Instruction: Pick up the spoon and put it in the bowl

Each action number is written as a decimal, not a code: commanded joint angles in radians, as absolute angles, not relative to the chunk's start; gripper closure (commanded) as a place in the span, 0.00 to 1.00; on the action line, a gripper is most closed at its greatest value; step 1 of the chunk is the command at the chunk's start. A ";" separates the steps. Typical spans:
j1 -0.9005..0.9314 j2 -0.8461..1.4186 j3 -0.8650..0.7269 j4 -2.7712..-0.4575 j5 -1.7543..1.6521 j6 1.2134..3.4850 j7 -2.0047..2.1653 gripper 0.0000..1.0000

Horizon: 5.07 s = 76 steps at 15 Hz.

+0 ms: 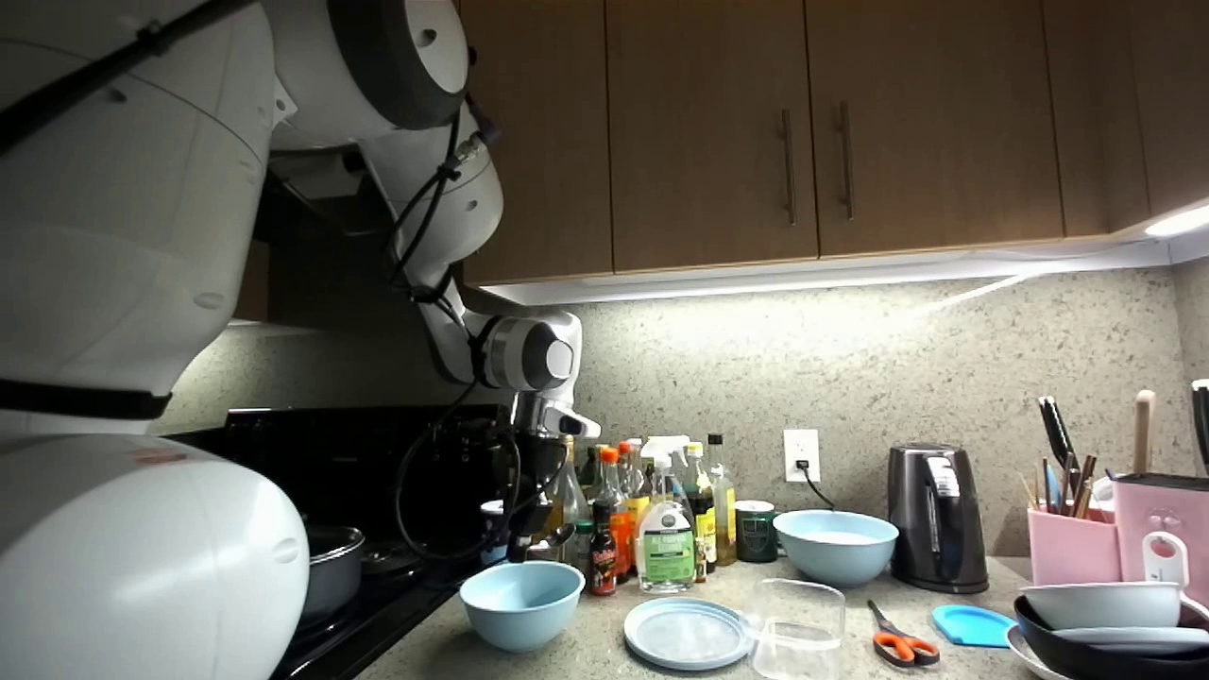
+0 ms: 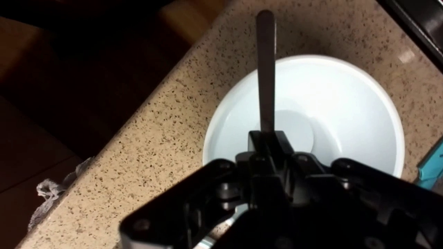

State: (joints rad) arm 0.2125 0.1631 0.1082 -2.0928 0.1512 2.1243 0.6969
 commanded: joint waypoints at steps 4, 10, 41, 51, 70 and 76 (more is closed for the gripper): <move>0.215 0.334 0.139 -1.922 0.113 1.970 0.438 0.92; 0.227 0.402 0.126 -1.854 0.101 1.922 0.410 0.90; 0.234 0.820 0.108 -1.266 0.080 1.345 0.198 0.53; 0.240 0.817 0.106 -1.272 0.073 1.367 0.197 0.14; 0.151 0.378 0.079 -1.880 0.258 2.078 0.290 0.00; 0.144 0.343 0.058 -1.969 0.249 2.185 0.351 0.00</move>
